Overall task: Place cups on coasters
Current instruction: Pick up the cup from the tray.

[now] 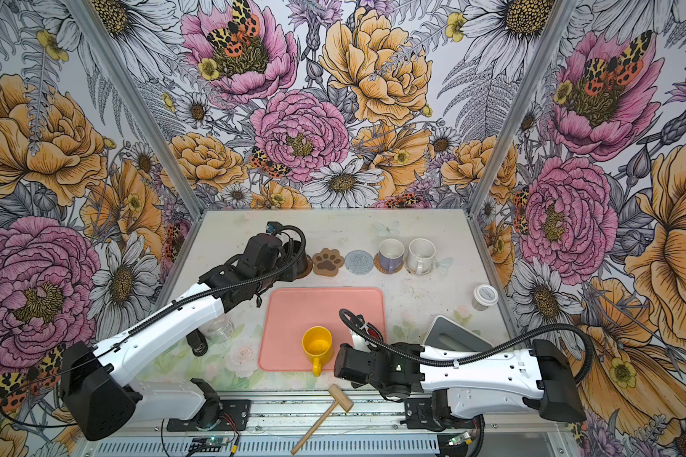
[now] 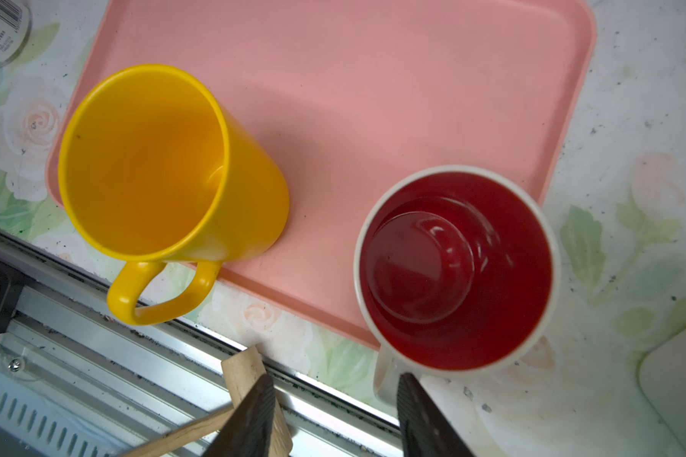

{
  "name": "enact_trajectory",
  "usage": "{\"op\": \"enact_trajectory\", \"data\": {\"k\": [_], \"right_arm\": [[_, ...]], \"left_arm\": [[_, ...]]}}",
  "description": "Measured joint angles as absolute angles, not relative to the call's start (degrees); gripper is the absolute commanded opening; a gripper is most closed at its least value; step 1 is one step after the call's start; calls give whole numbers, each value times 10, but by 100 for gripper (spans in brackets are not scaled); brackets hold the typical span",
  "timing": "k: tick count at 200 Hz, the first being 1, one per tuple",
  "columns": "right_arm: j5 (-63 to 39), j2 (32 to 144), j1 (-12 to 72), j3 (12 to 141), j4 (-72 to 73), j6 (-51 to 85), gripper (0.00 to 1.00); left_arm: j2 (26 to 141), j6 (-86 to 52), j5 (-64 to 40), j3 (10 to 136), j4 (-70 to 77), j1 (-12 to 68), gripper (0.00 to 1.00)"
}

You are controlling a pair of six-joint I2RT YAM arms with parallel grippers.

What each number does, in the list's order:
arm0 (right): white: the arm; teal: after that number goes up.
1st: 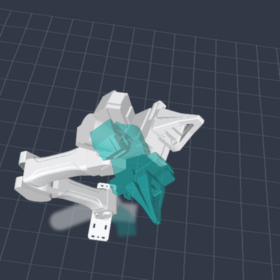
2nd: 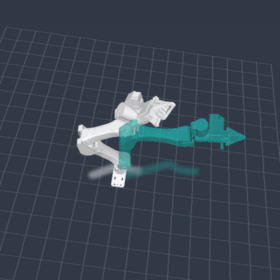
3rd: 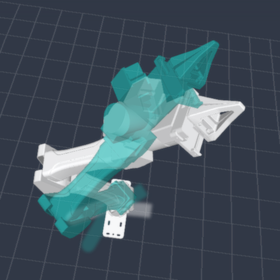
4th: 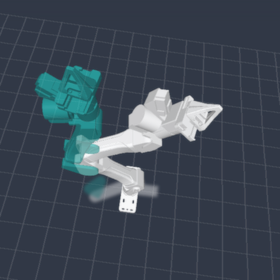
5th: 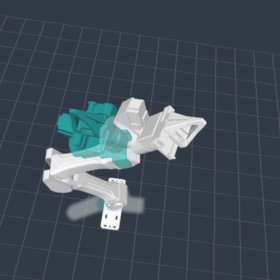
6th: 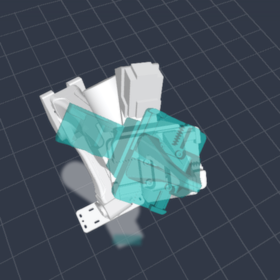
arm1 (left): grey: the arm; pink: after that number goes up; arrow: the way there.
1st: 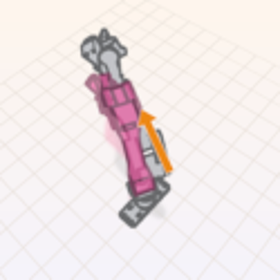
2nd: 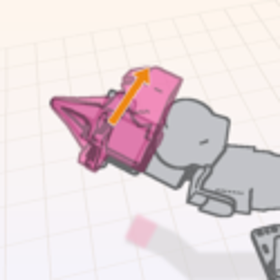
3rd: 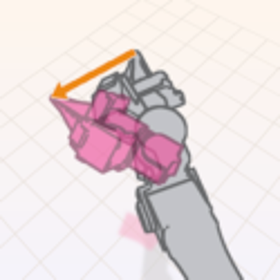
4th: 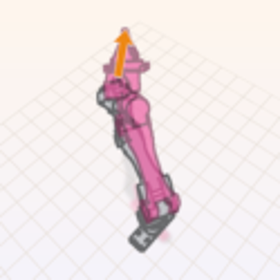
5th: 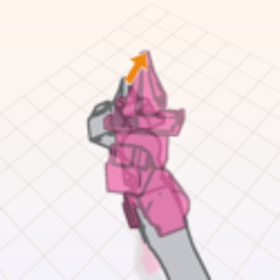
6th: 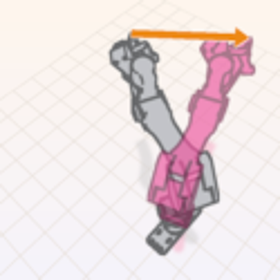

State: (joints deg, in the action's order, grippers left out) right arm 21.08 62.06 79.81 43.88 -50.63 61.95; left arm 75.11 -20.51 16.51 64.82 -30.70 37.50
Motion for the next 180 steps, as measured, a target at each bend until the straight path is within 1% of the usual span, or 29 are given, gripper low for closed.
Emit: {"op": "enact_trajectory", "data": {"k": [48,80,180], "right_arm": [[210,566,800,388,-527,691,53],[214,552,794,376,-532,721,53],[212,565,745,376,-531,719,54]], "left_arm": [[752,-204,165,648,-305,375,53],[762,-204,164,648,-305,375,53],[775,-204,160,648,-305,372,53]]}}
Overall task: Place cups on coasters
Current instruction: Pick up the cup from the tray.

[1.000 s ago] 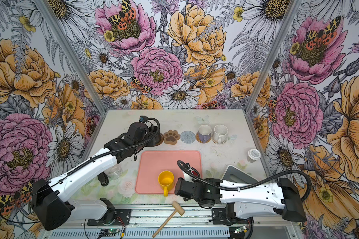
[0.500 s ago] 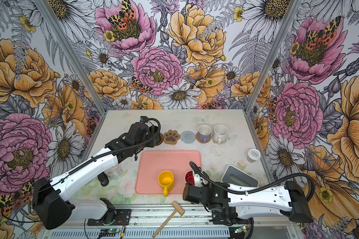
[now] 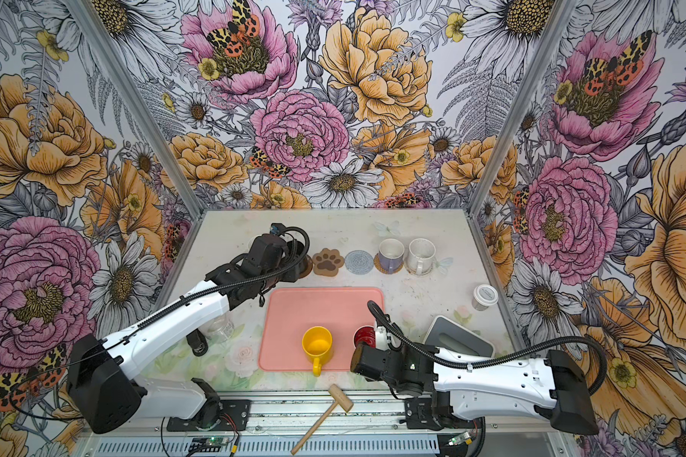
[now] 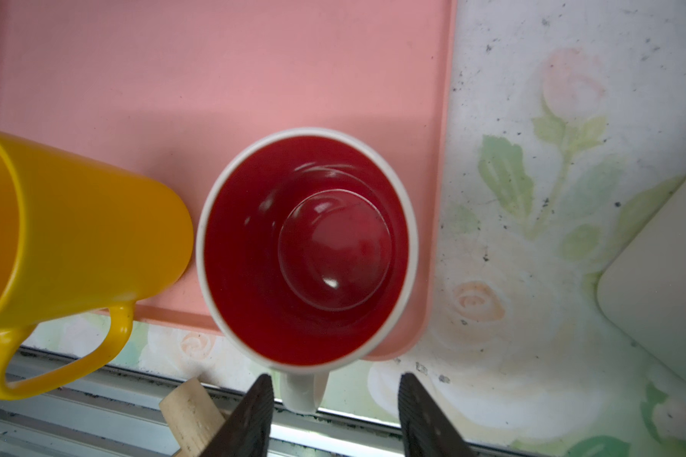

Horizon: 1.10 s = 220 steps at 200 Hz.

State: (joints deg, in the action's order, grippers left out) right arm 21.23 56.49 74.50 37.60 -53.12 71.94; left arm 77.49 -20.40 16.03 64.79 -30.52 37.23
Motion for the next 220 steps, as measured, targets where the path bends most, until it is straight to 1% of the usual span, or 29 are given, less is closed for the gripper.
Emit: {"op": "enact_trajectory", "data": {"k": [63,157,203,220], "right_arm": [[190,644,726,385,-508,686,53],[143,673,667,385,-464,648,42],[116,694,648,385,-447,644,38],[111,696,645,385,-442,644,34]], "left_arm": [[779,-204,156,648,-305,366,53],[785,-206,146,648,-303,356,53],[785,-206,141,648,-303,353,53],[785,-206,140,648,-303,353,53]]}}
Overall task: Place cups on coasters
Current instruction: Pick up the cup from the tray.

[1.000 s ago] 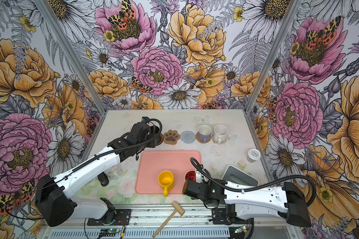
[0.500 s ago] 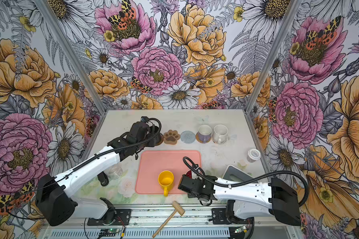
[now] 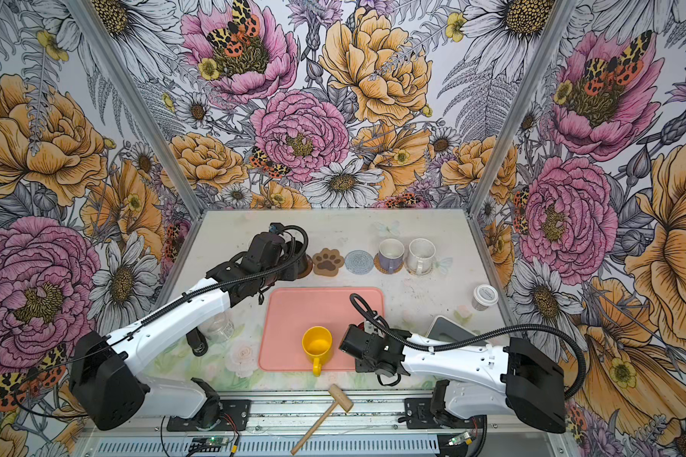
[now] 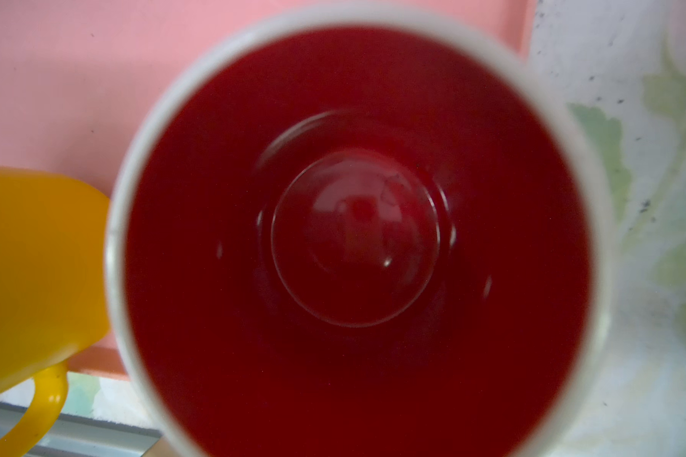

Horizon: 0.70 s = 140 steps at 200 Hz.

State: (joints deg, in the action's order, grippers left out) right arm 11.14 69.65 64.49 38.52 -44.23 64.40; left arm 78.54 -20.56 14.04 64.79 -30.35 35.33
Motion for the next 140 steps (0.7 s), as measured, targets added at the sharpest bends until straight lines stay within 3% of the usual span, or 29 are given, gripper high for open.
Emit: {"op": "enact_trajectory", "data": {"k": [45,59,140], "right_arm": [[102,699,632,382,-425,643,11],[102,699,629,382,-423,644,0],[102,698,618,384,-425,617,0]], "left_arm": [[788,-206,138,648,-303,352,53],[790,-206,137,648,-303,350,53],[793,-206,136,648,-302,345,53]]}}
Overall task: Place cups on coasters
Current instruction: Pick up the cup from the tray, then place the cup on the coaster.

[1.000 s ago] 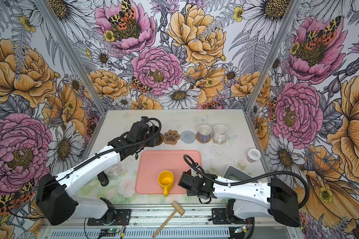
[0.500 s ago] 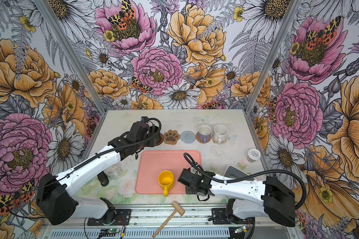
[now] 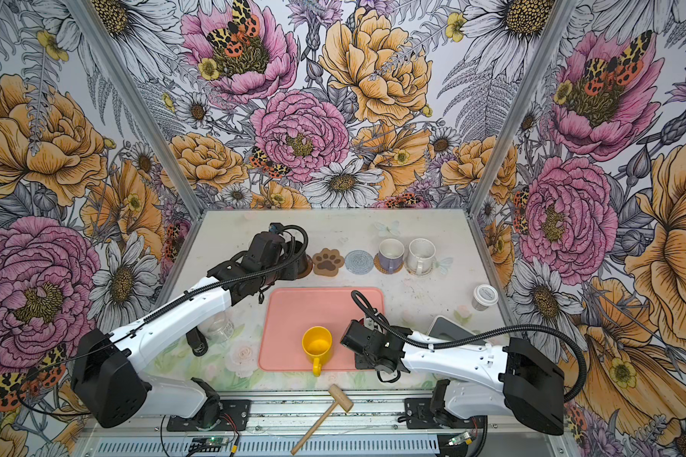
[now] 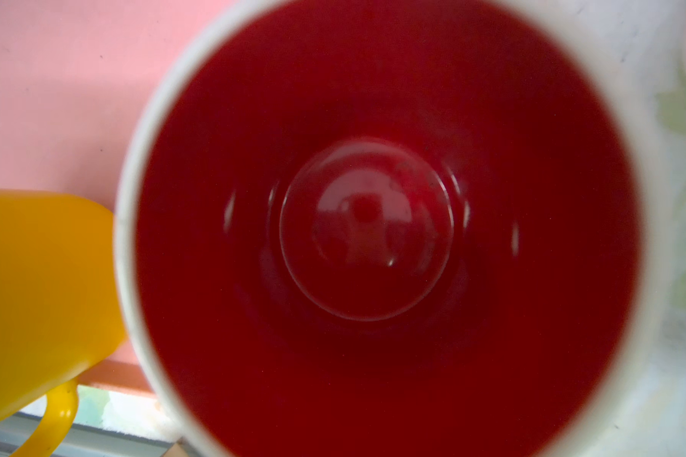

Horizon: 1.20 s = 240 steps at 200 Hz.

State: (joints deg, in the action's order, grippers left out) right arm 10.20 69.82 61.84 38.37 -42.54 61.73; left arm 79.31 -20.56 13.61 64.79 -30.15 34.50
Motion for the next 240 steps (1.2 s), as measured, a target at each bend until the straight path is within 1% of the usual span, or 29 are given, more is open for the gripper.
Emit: {"op": "enact_trajectory", "data": {"k": [93,123,175,240], "right_arm": [[103,703,580,430,-435,560,0],[102,723,561,455,-439,532,0],[105,772,498,526,-445,456,0],[108,860,410,633,-445,352,0]], "left_arm": [[793,-206,134,648,-302,331,53],[793,-206,134,648,-302,331,53],[793,-206,128,648,-302,323,53],[793,-206,112,648,-302,323,53]]}}
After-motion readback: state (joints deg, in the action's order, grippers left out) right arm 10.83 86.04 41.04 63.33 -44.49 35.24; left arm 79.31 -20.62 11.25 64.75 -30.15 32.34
